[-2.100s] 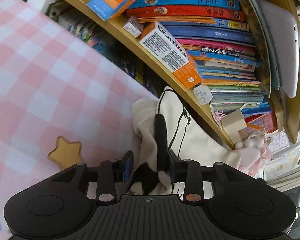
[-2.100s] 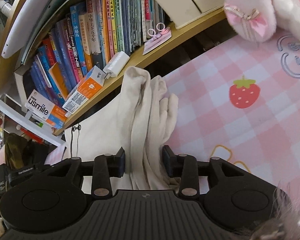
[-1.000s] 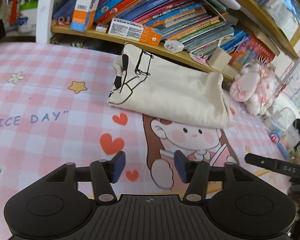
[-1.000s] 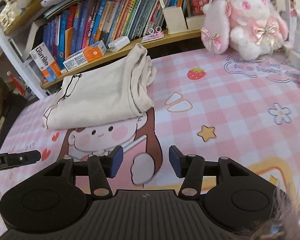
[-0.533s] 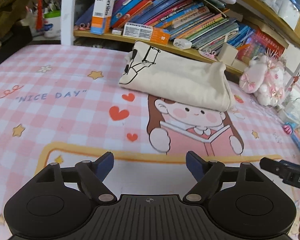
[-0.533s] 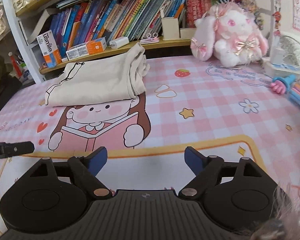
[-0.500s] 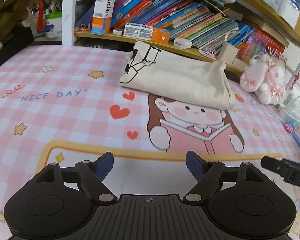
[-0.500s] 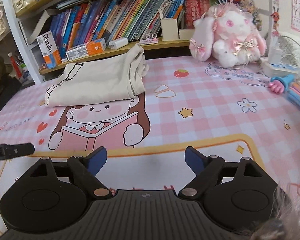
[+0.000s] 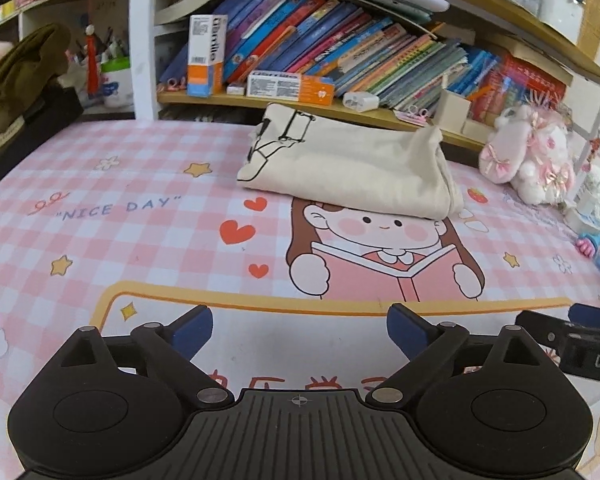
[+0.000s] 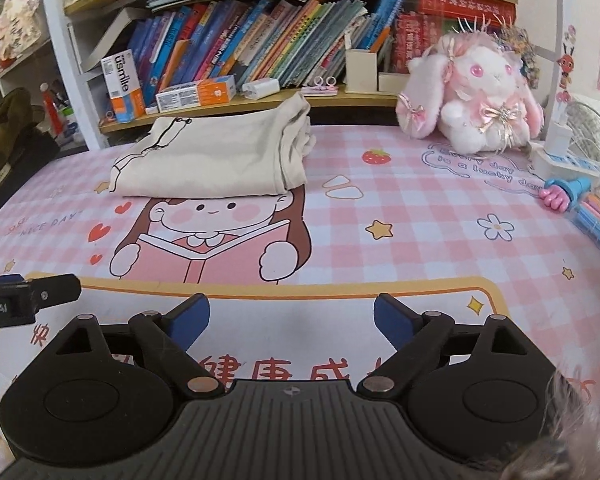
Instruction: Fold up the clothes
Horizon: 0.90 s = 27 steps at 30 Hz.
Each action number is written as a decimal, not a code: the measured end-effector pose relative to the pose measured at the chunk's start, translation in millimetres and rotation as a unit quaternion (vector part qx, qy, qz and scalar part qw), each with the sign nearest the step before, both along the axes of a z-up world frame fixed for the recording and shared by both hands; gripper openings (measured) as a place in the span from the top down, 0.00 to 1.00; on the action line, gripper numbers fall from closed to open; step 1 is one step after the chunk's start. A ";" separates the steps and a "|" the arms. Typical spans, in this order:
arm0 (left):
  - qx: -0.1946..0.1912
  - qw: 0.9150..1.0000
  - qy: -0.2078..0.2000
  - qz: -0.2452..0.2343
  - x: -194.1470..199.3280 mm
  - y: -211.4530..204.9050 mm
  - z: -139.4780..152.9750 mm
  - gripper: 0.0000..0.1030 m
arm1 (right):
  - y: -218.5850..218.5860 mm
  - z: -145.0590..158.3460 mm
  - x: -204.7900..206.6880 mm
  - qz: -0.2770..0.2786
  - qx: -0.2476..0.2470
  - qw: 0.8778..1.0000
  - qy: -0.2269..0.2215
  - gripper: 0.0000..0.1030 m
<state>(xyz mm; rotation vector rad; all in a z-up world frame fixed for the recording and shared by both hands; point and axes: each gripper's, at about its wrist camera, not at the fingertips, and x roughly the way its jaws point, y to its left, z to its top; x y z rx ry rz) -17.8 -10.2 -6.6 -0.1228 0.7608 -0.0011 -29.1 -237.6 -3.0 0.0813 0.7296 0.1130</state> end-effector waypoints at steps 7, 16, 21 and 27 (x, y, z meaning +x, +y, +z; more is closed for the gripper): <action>0.004 1.000 0.000 0.009 -0.4 -0.7 2.2 0.03 | -1.7 3.9 -0.6 0.001 -0.003 1.000 -0.007 0.10; 0.025 1.000 -0.002 0.006 -0.5 -3.5 4.7 0.00 | -2.3 6.0 -0.8 -0.001 -0.003 1.000 -0.012 0.03; 0.026 1.000 0.000 0.006 -0.7 -2.0 3.7 0.00 | -0.9 5.1 -0.1 -0.003 -0.002 1.000 -0.008 0.02; 0.026 1.000 0.000 0.004 -1.2 -1.2 3.5 0.00 | 1.2 4.0 -0.6 -0.002 -0.007 1.000 -0.004 0.02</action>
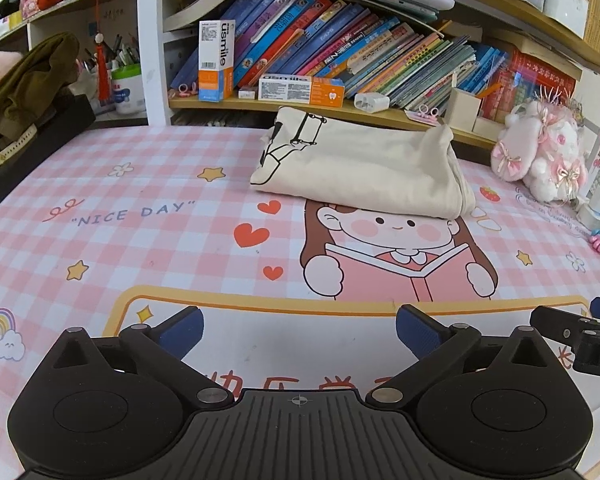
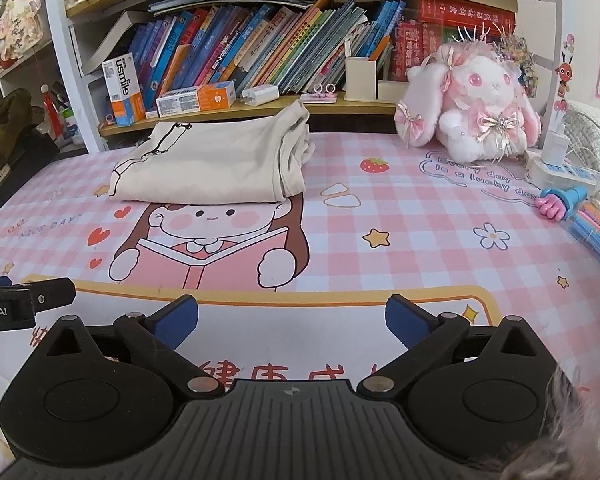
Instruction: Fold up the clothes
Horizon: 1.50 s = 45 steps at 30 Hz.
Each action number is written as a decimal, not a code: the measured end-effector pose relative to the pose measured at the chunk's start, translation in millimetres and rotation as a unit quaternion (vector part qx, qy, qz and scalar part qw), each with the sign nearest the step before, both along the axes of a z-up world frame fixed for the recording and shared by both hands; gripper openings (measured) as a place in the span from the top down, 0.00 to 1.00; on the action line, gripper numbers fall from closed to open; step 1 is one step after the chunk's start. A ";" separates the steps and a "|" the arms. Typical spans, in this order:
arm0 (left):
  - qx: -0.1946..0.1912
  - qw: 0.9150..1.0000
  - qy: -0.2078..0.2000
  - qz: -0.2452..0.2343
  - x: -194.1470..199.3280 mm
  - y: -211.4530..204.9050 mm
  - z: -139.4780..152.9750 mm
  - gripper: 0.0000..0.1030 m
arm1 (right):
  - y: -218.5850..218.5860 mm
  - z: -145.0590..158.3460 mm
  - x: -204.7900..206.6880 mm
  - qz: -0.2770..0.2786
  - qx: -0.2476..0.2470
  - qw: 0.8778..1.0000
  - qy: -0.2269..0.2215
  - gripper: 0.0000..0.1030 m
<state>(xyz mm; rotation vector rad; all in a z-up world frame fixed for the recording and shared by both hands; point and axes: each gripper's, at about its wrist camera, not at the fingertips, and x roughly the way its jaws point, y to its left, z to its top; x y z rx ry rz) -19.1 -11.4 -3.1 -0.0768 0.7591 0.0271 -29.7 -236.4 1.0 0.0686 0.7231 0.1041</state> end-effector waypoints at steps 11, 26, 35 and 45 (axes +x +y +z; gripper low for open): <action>0.001 1.000 0.005 -0.007 1.2 0.8 -0.6 0.00 | 1.4 -1.3 1.2 -0.002 -0.003 1.000 0.006 0.02; 0.007 1.000 0.009 -0.009 1.8 0.4 -0.7 0.00 | 2.9 -2.1 3.7 0.003 -0.003 1.000 0.009 0.02; 0.023 1.000 0.009 -0.018 1.1 -3.5 1.5 0.00 | 3.1 -0.5 3.1 0.002 -0.005 1.000 0.008 0.02; 0.031 0.999 0.006 -0.024 -2.4 -5.5 5.0 0.00 | 6.5 2.2 2.7 0.005 -0.009 1.000 0.006 0.02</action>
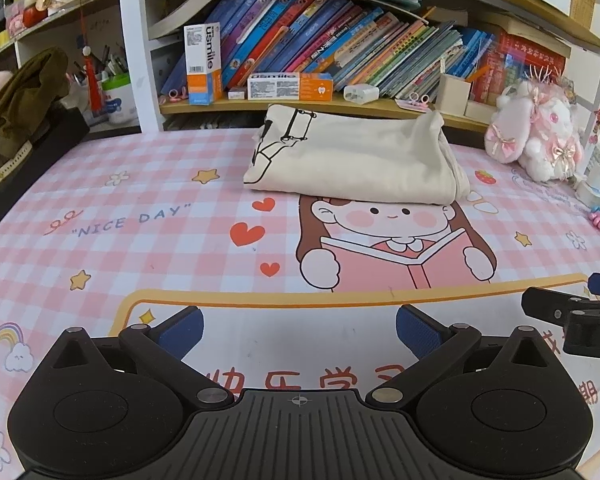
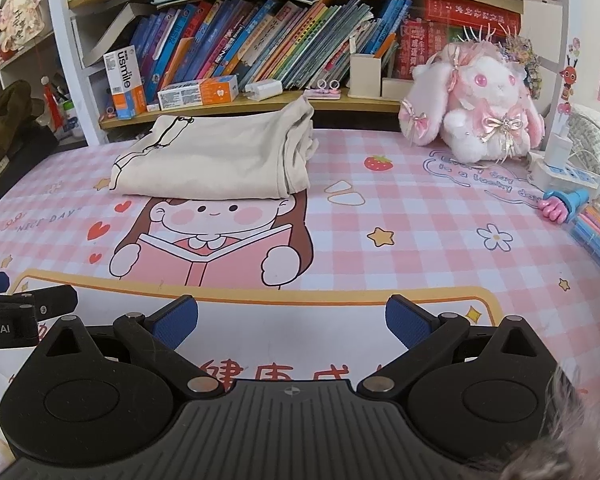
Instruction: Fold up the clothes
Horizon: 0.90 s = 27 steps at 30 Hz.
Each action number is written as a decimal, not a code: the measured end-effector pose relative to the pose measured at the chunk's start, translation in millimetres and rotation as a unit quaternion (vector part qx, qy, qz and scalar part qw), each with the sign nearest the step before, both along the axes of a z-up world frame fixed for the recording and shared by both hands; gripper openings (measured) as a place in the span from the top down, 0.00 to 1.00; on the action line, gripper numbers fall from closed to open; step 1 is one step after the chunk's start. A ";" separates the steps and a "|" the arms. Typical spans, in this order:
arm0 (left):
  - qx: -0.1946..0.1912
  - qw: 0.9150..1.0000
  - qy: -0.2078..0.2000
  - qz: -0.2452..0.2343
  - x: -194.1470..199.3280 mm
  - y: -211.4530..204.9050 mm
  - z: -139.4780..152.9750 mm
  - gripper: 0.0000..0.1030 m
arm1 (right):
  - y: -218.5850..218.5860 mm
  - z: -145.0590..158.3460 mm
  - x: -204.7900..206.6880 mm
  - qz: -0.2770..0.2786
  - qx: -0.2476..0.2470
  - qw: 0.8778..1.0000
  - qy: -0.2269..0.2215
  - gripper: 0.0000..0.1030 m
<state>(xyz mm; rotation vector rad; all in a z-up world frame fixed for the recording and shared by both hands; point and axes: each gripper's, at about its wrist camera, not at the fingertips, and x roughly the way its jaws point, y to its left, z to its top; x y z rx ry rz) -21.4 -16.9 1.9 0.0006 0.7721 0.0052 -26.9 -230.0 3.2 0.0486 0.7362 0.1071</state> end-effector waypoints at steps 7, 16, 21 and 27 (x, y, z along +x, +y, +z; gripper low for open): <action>0.001 1.000 -0.003 -0.003 -2.0 -0.6 2.5 0.00 | 3.0 3.0 -0.2 0.004 -0.003 1.000 -0.002 0.02; 0.003 1.000 -0.003 -0.003 -4.2 0.9 2.9 0.00 | 8.2 5.4 0.2 0.013 -0.005 1.000 -0.004 0.02; 0.004 1.000 -0.003 -0.003 -4.8 1.5 3.0 0.00 | 9.5 4.7 -0.3 0.013 -0.005 1.000 -0.005 0.02; 0.004 1.000 -0.003 -0.006 -4.4 0.1 3.2 0.00 | 9.0 4.0 -0.3 0.011 -0.004 1.000 -0.005 0.02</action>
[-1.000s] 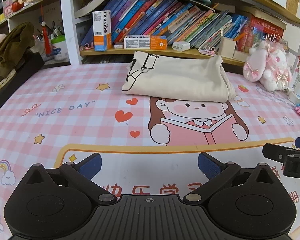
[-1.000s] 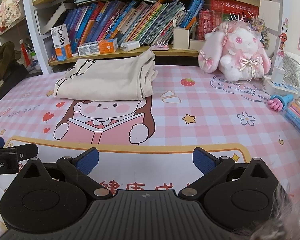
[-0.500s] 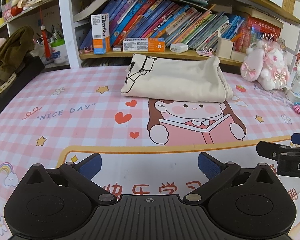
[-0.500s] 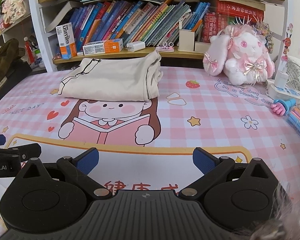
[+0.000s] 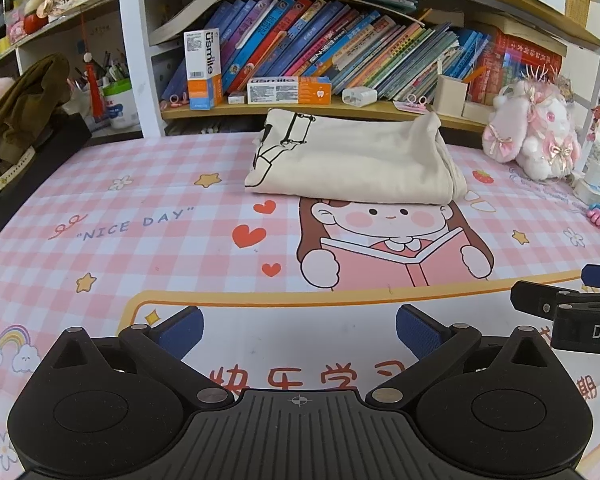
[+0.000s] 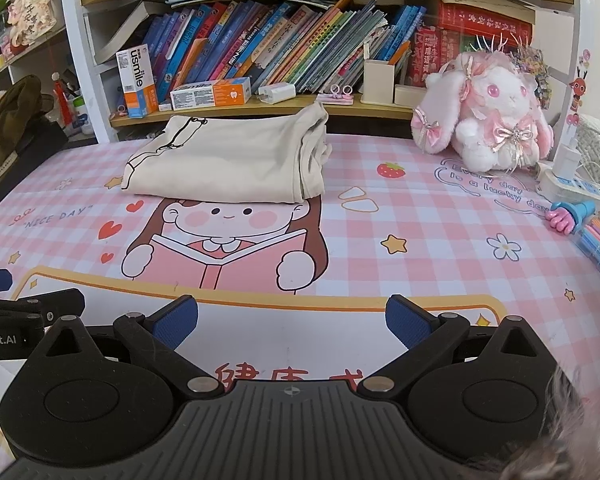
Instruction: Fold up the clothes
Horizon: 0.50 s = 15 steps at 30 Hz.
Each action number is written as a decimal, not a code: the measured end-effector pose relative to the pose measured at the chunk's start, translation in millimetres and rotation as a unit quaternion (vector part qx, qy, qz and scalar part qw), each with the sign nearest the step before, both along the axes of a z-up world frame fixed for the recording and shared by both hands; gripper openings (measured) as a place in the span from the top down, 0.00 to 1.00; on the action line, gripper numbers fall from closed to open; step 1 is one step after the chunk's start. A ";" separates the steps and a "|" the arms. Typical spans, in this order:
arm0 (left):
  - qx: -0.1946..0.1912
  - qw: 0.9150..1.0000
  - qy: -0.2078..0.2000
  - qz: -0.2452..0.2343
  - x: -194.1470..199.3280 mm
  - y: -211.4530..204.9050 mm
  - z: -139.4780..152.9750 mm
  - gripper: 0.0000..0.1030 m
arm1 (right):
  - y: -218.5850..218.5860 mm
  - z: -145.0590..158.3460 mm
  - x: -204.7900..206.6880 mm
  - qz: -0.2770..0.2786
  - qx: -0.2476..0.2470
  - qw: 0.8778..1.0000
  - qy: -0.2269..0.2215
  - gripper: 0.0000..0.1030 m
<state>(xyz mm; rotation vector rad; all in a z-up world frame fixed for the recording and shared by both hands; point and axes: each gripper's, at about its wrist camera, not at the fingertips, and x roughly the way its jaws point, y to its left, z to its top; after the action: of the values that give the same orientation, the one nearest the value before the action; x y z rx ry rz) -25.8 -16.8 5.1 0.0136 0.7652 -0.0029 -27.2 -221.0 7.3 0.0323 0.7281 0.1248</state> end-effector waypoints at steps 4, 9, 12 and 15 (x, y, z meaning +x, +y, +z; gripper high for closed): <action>0.000 1.000 0.000 -0.002 0.3 -0.9 0.1 0.00 | -0.8 -0.1 -0.1 -0.002 0.000 1.000 0.000 0.02; 0.001 1.000 -0.001 -0.005 0.7 -2.0 0.2 0.00 | -2.2 -0.4 -0.3 -0.005 0.001 1.000 0.000 0.02; 0.001 1.000 -0.001 -0.007 0.9 -2.6 0.3 0.00 | -2.3 -0.8 -0.1 -0.006 0.001 1.000 0.001 0.02; -0.001 1.000 -0.001 -0.007 1.4 -2.3 0.2 0.00 | -2.5 -1.0 -0.1 -0.006 0.001 1.000 0.002 0.02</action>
<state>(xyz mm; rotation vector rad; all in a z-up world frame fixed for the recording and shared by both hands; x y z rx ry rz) -24.4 -19.1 5.3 0.0172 0.7623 -0.0166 -27.3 -223.4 6.3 0.0389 0.7318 0.1142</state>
